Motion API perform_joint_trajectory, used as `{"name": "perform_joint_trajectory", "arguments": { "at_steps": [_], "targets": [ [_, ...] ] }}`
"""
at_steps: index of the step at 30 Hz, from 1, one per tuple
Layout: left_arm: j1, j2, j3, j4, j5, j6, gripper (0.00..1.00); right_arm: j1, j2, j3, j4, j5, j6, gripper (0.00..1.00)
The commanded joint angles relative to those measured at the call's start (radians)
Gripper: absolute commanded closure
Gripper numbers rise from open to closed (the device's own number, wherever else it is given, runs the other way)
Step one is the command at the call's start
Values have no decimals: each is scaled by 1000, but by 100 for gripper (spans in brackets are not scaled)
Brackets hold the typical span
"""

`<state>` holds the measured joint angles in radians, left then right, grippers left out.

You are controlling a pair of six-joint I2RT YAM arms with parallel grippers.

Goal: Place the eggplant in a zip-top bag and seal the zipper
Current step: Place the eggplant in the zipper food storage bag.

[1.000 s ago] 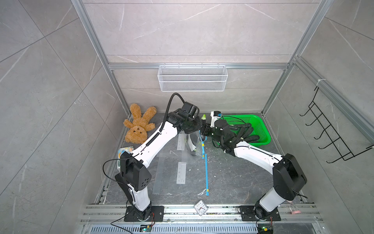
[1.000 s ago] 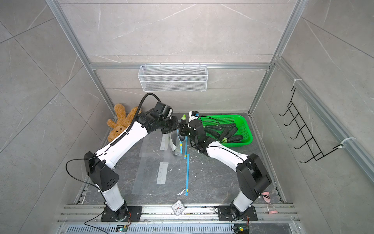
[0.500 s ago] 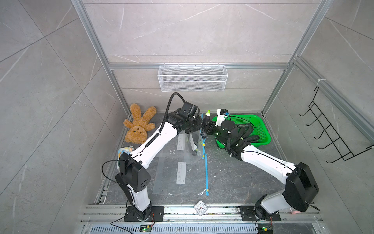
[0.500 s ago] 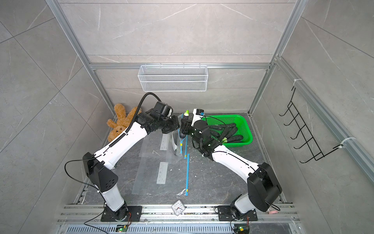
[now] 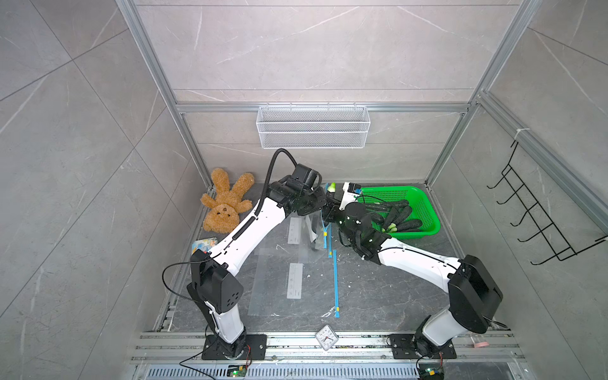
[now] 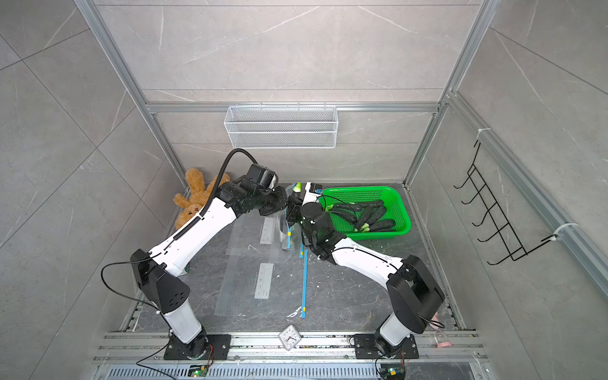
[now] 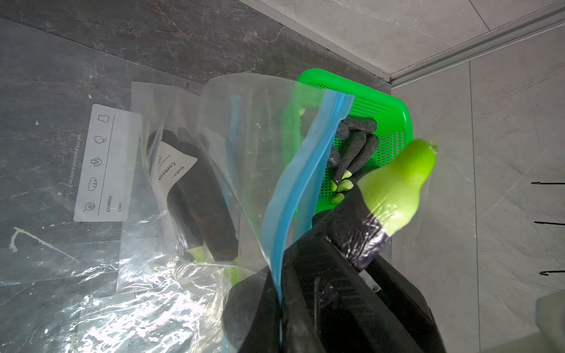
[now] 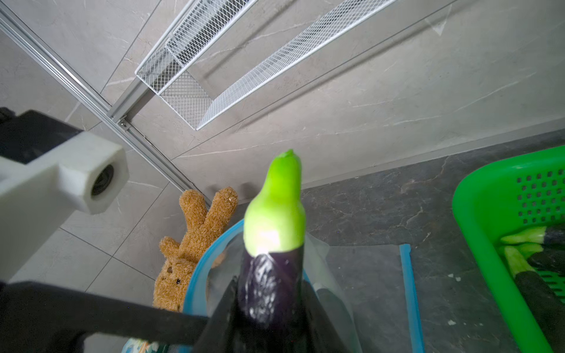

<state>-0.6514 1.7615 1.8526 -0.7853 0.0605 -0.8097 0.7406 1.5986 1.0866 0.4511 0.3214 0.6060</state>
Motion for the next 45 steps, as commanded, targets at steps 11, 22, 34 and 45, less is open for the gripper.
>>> {"name": "perform_joint_trajectory", "arguments": {
  "at_steps": [11,22,34,45],
  "targets": [
    [-9,-58,-8,81,42,-17,100,13,-122,26,-116,-54,-168,42],
    [-8,-79,-39,108,50,-32,100,-108,-181,69,-242,-245,-110,43],
    [-9,-102,-53,116,50,-34,100,-223,-171,65,-272,-395,-5,42],
    [-8,-106,-55,121,50,-33,100,-258,-55,209,-366,-571,20,39]
  ]
}}
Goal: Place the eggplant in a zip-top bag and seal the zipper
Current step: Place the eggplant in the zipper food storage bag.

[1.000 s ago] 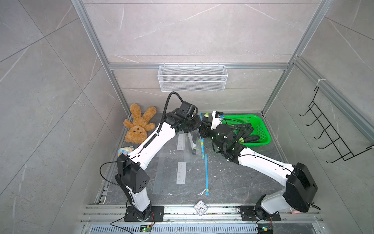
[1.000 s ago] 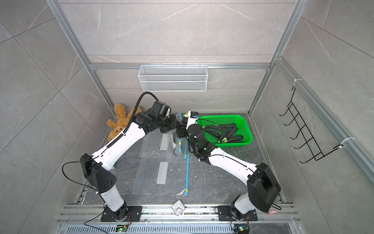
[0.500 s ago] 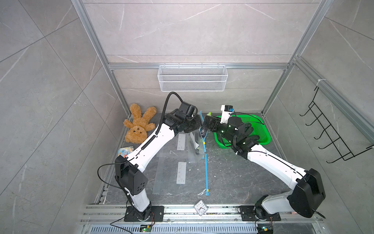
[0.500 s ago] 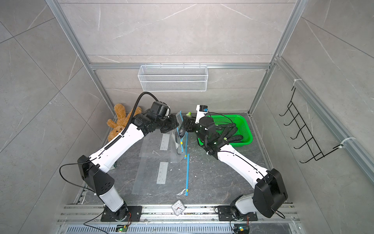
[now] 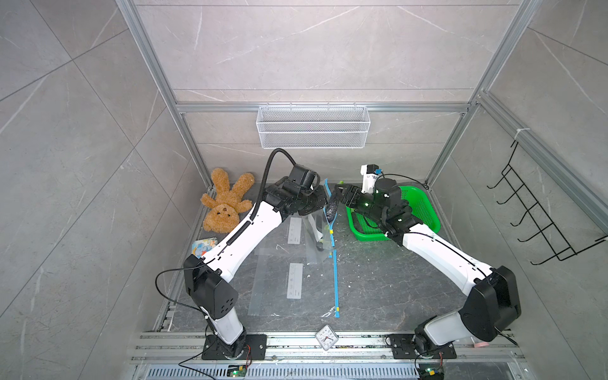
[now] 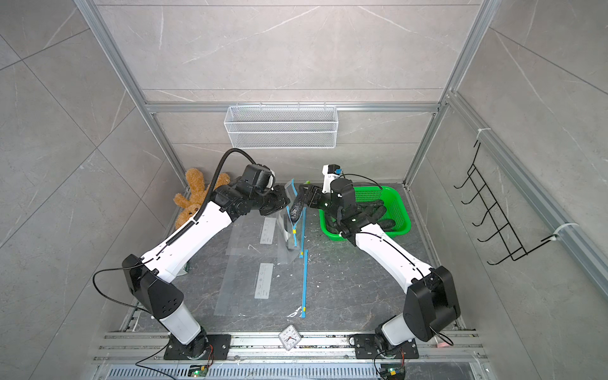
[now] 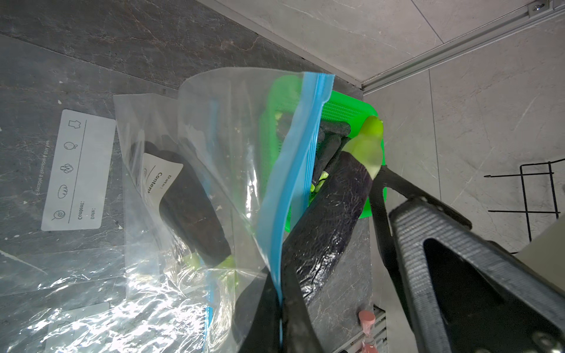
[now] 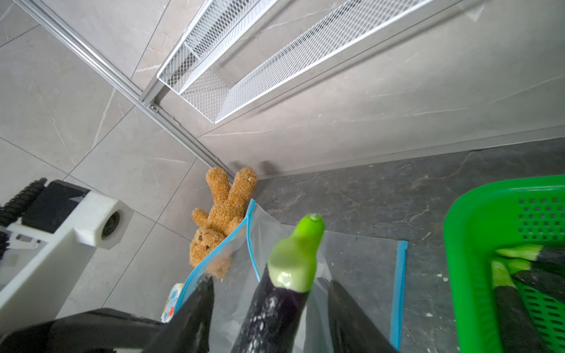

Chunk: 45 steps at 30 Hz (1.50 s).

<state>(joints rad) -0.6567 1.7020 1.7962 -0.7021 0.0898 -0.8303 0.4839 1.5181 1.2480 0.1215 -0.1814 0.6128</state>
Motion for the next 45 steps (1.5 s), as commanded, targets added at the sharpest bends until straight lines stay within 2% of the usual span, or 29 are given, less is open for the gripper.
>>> {"name": "perform_joint_trajectory", "arguments": {
  "at_steps": [1,8,15,28,30,33,34,38,45],
  "targets": [
    [-3,-47,2,38,21,-13,100,-2,35,57,-42,-80,15,39],
    [-3,-53,-1,33,17,-12,100,-4,66,85,-48,-94,16,43],
    [-3,-61,-6,33,13,-12,100,-6,102,140,-100,-100,9,42],
    [-3,-77,-27,41,3,-15,100,-13,174,225,-171,-100,-23,45],
    [-3,-80,-29,40,-1,-15,100,-13,166,212,-160,-99,-24,52],
    [-4,-80,-32,39,-2,-15,100,-14,136,182,-133,-88,-25,73],
    [-3,-78,-31,38,-2,-16,100,-13,123,177,-130,-83,-29,77],
    [-3,-76,-31,39,1,-21,100,-11,57,138,-94,-62,-49,83],
    [-3,-69,-16,44,1,-30,100,27,-28,6,98,26,-53,88]
  ]
}}
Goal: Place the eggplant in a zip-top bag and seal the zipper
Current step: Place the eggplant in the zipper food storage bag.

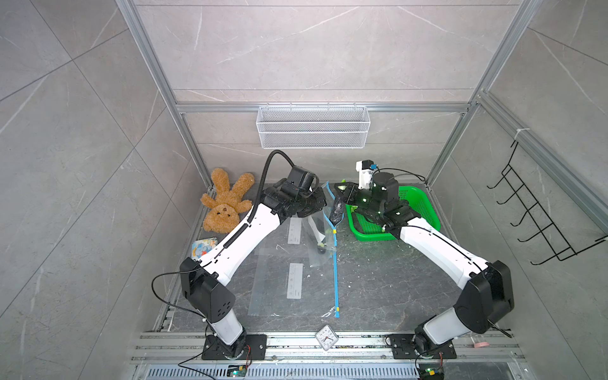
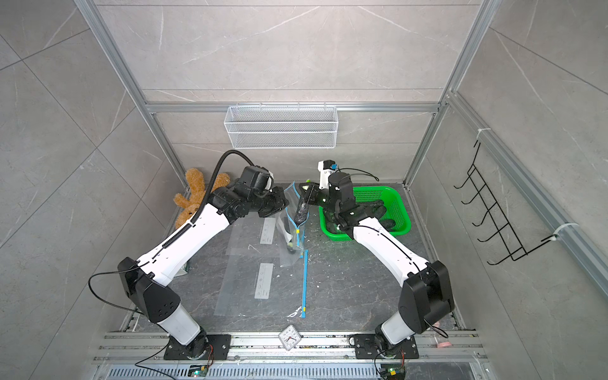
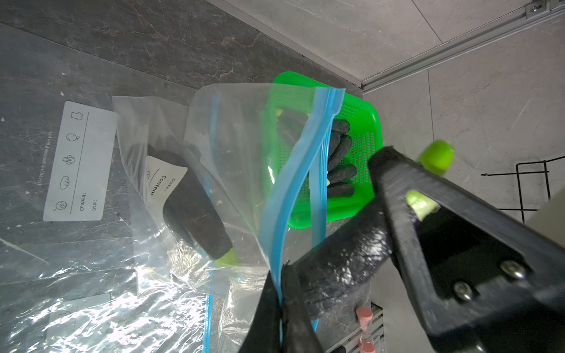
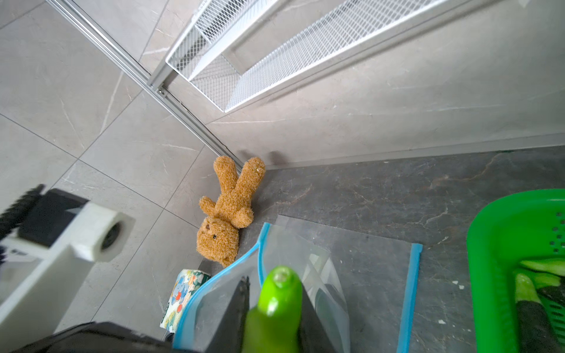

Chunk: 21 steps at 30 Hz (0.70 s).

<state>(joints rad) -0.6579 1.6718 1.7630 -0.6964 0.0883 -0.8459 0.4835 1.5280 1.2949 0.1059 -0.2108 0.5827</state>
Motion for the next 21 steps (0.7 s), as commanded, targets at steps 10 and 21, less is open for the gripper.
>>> {"name": "perform_joint_trajectory", "arguments": {
  "at_steps": [10,21],
  "targets": [
    [-4,-23,46,39,10,-30,100,186,-5,-124,325,272,-129,89],
    [-4,-29,43,41,12,-31,100,243,7,-226,441,478,-204,89]
  ]
}}
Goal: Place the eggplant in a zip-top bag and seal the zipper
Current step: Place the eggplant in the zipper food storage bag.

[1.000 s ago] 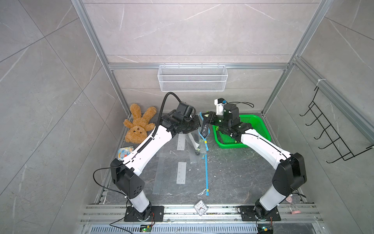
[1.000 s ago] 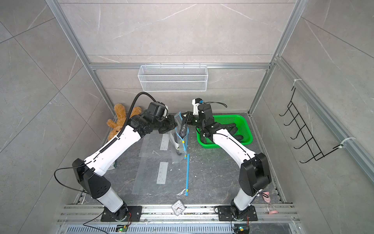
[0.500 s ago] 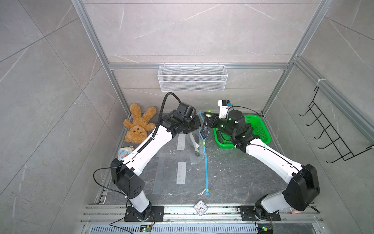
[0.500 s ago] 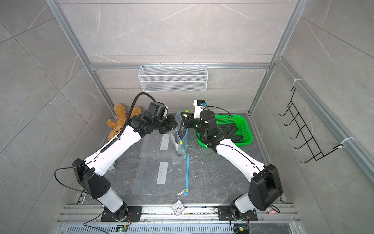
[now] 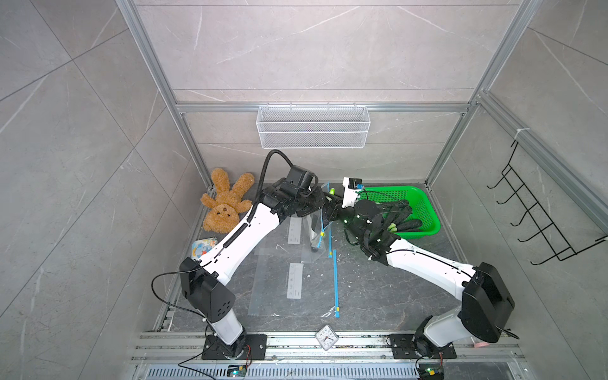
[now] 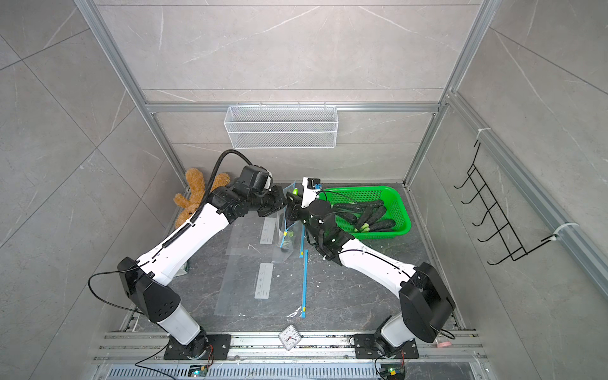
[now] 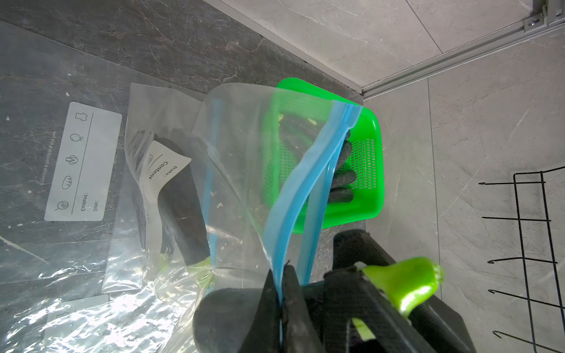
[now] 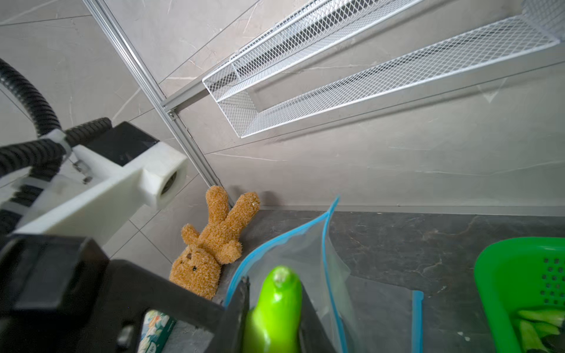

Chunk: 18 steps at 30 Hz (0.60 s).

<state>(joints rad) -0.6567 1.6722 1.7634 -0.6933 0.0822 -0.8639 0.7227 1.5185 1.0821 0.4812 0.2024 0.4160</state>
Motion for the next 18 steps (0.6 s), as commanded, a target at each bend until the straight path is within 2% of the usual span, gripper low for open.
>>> {"name": "perform_joint_trajectory", "arguments": {
  "at_steps": [1,4,8,10,13,18],
  "targets": [
    [-6,-31,42,37,18,-13,100,7,21,-13,67,63,-36,88],
    [-6,-38,36,38,14,-14,100,13,23,-14,56,66,-38,83],
    [-5,-44,33,34,11,-13,100,13,-14,-1,-9,45,-47,57],
    [-4,-48,27,41,13,-16,100,11,-31,55,-117,-2,-67,47],
    [-3,-53,18,59,21,-31,100,-4,-68,104,-226,-57,-66,41],
    [-2,-66,10,87,28,-49,100,-64,-164,134,-338,-170,-40,38]
  ]
}}
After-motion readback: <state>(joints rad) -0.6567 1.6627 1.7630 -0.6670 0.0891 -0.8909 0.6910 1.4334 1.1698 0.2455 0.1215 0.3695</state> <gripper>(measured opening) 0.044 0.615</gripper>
